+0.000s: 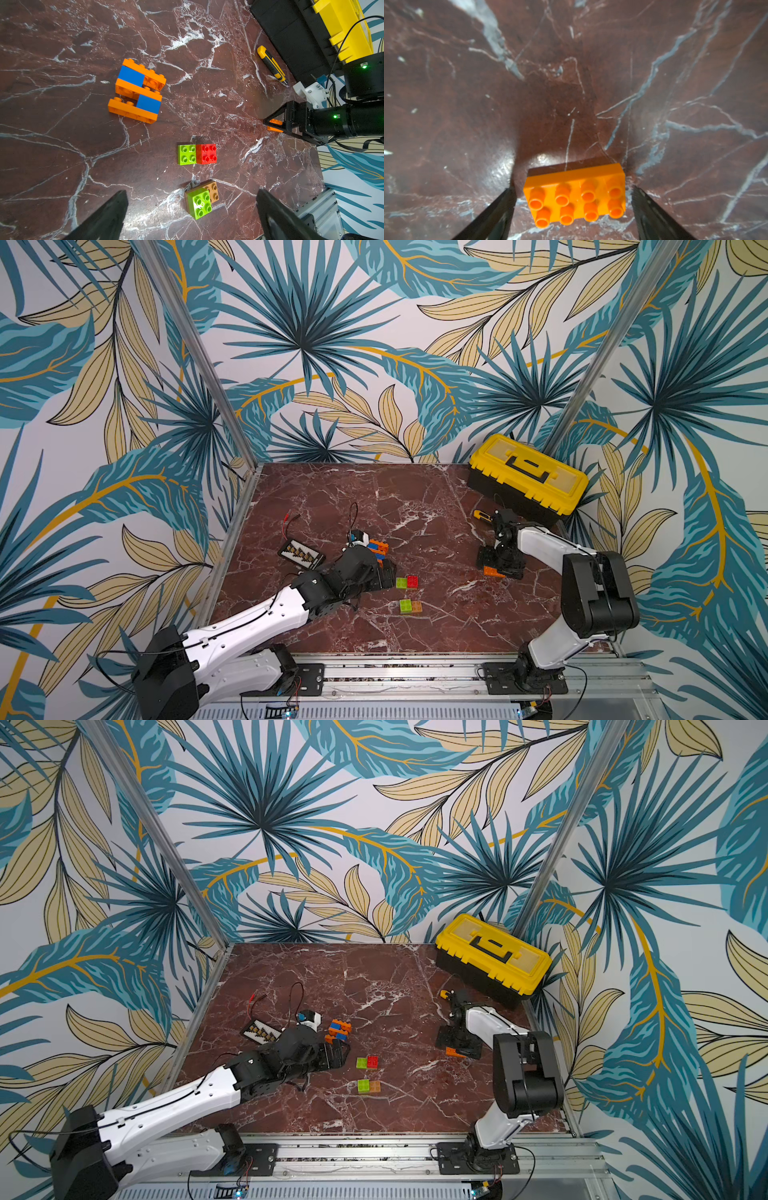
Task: Assemble the number 5 with lego
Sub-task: Pick up the lego brick from the center of the board.
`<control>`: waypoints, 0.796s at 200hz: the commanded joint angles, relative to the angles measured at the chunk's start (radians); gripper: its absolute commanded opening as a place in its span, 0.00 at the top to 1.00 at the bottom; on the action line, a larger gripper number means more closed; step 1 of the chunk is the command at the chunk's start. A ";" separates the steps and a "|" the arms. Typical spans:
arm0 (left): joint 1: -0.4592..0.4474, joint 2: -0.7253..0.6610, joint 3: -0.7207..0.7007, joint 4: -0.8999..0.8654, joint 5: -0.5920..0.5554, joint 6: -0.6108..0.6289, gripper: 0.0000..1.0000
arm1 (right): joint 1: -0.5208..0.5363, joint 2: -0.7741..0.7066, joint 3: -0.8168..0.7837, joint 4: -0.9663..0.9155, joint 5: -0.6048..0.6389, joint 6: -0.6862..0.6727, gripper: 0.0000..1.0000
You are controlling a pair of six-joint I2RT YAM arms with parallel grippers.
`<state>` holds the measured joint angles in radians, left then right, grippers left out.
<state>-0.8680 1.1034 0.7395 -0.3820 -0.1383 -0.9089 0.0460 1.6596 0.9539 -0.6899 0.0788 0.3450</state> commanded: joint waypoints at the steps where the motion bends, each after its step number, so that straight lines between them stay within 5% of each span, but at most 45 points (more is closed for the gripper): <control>1: 0.000 -0.018 -0.021 -0.006 -0.007 -0.004 0.00 | 0.005 0.027 0.020 -0.044 0.008 -0.052 0.13; 159: 0.000 -0.038 -0.032 -0.006 -0.006 -0.011 0.00 | 0.009 0.068 0.035 -0.046 -0.036 -0.082 0.37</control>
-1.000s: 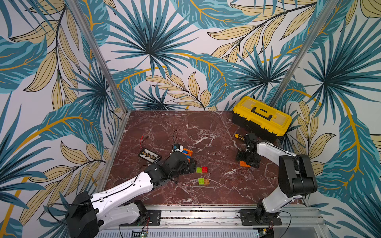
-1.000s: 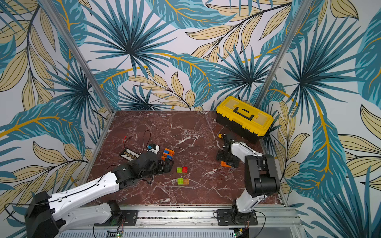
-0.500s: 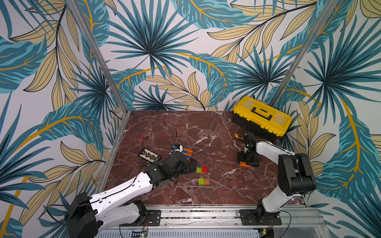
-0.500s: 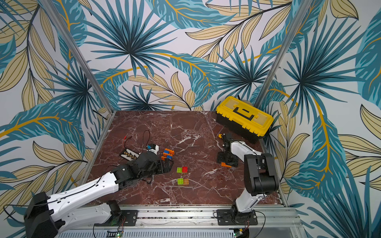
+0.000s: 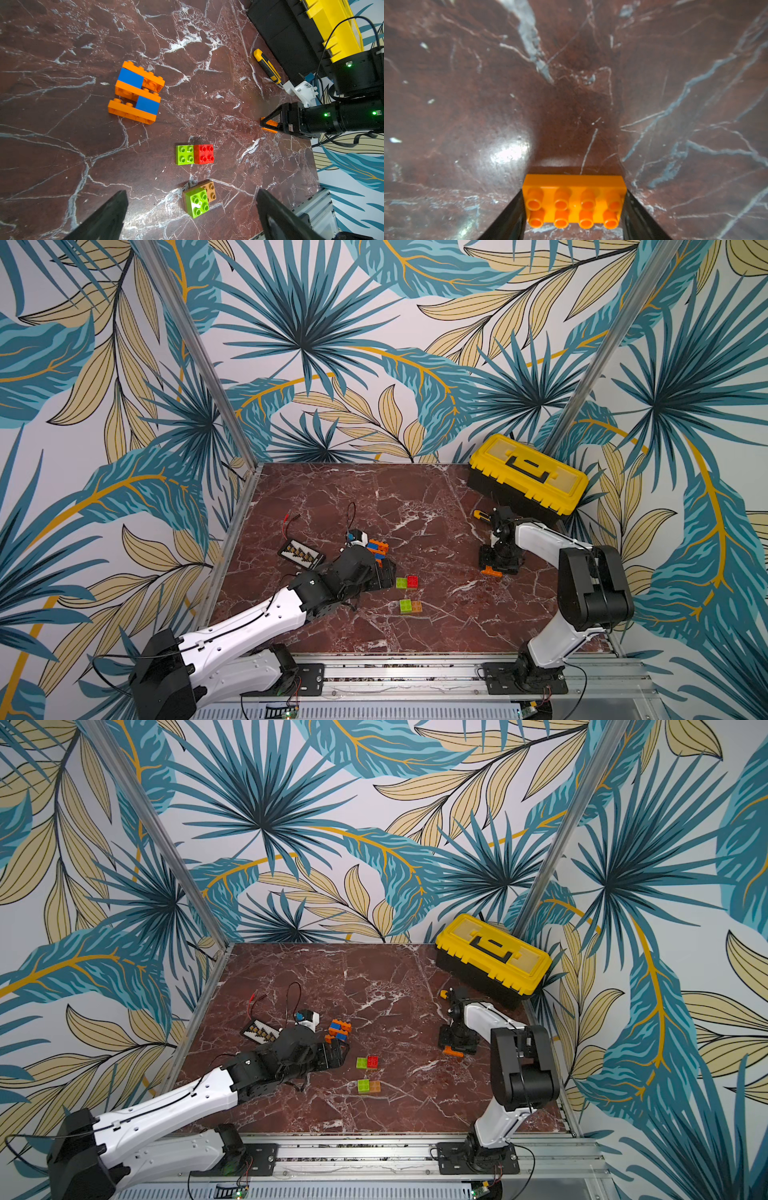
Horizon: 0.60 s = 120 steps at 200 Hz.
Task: Assemble the number 5 with lego
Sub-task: Pick up the lego brick from the center of the board.
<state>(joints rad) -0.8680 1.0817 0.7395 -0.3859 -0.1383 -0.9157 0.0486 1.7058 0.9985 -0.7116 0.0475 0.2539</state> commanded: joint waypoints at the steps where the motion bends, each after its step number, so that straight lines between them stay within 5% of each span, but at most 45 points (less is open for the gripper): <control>1: 0.000 -0.016 -0.032 -0.002 -0.006 -0.005 0.00 | 0.007 0.022 -0.009 -0.025 -0.005 0.010 0.37; 66: 0.001 -0.022 -0.037 -0.006 -0.009 -0.013 0.00 | 0.056 -0.121 -0.025 -0.060 -0.060 0.090 0.42; 120: 0.000 -0.030 -0.058 0.001 -0.039 -0.041 0.00 | 0.254 -0.249 -0.056 -0.122 -0.081 0.200 0.42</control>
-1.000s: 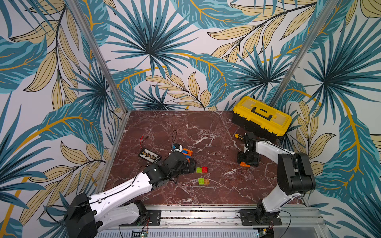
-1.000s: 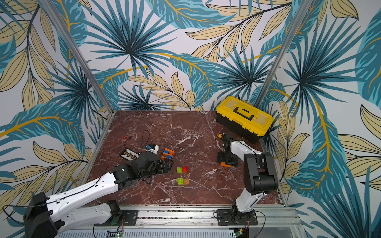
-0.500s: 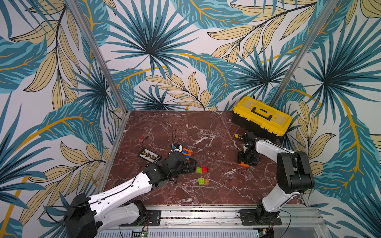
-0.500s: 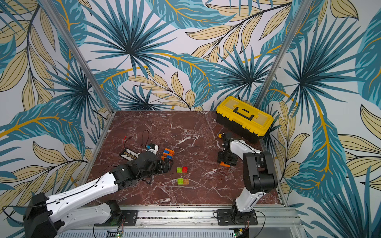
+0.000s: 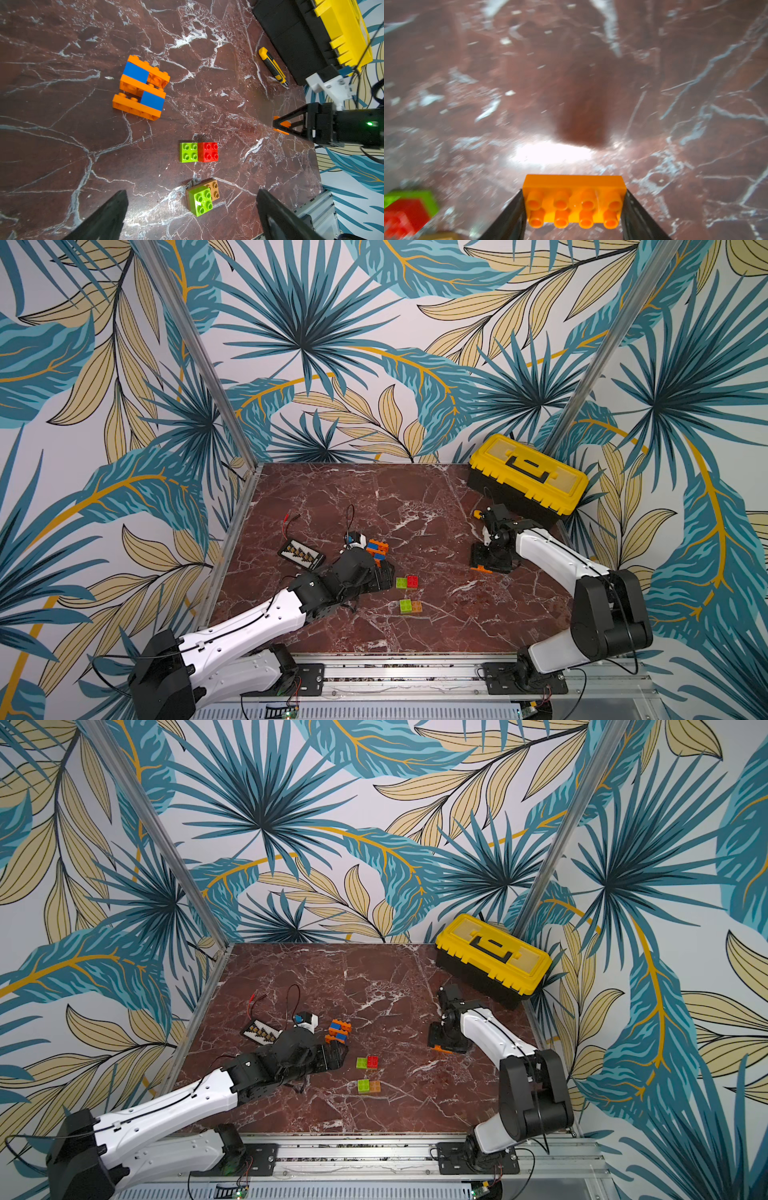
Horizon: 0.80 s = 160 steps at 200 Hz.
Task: Assemble the number 5 with lego
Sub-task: Pick up the lego brick from the center of the board, then assemble the lego brick with the lego brick.
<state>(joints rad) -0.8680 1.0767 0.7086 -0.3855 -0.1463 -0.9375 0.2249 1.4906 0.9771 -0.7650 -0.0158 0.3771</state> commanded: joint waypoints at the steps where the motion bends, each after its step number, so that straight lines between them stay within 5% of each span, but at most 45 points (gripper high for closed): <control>1: 0.000 -0.025 -0.027 0.000 -0.033 -0.020 0.00 | 0.083 -0.035 -0.034 -0.071 -0.019 0.079 0.42; 94: 0.006 -0.141 -0.143 -0.023 -0.136 -0.143 0.00 | 0.505 -0.009 0.068 -0.095 0.012 0.311 0.42; 160: 0.019 -0.217 -0.179 -0.125 -0.193 -0.229 0.00 | 0.681 0.106 0.174 -0.096 0.059 0.390 0.41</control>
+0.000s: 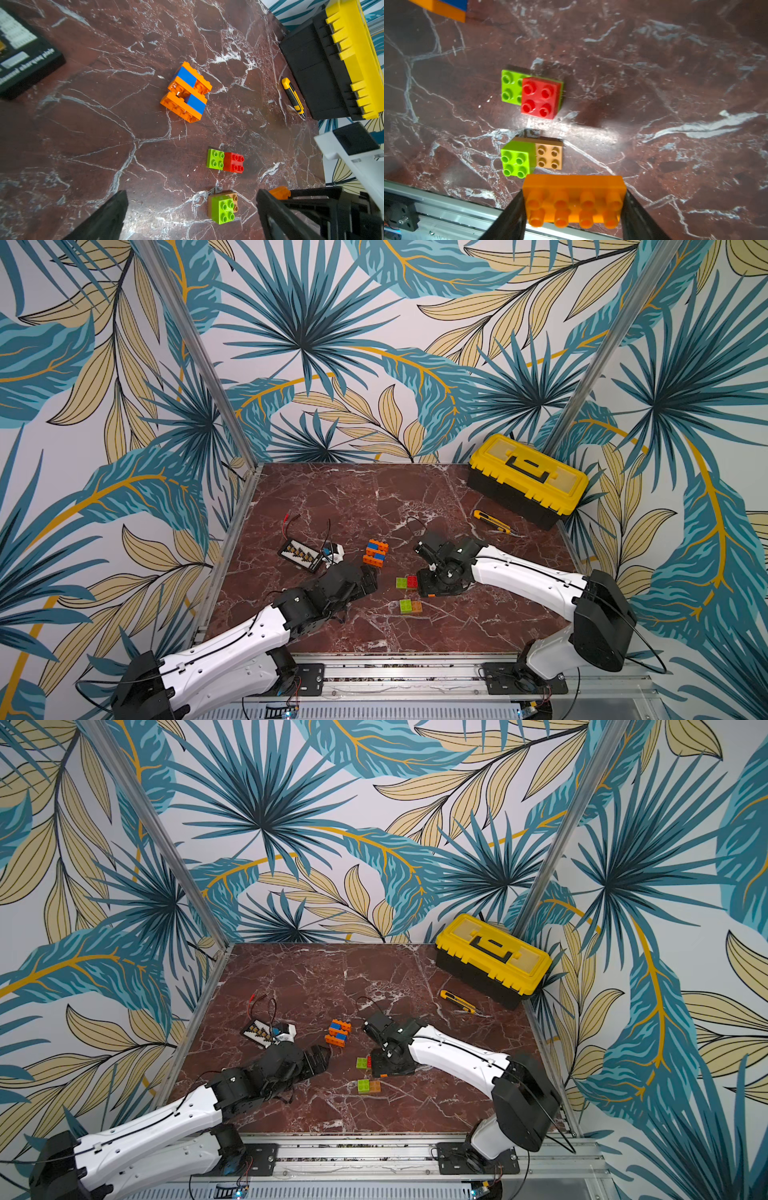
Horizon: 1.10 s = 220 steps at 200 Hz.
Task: Assemble the number 5 with lego
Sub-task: Assemble the lego brick with the lego brick.
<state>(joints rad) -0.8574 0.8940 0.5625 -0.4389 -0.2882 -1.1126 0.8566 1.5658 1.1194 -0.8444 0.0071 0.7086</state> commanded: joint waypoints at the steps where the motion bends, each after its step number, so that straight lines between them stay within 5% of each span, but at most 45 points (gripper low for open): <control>1: 0.009 -0.035 -0.033 -0.073 -0.052 -0.055 0.00 | 0.050 0.032 0.032 -0.017 0.036 0.059 0.41; 220: 0.020 -0.113 -0.066 -0.150 -0.074 -0.104 0.00 | 0.183 0.201 0.104 -0.029 0.149 0.243 0.40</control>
<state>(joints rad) -0.8429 0.7845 0.5209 -0.5690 -0.3443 -1.2060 1.0317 1.7451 1.2083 -0.8341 0.1242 0.9112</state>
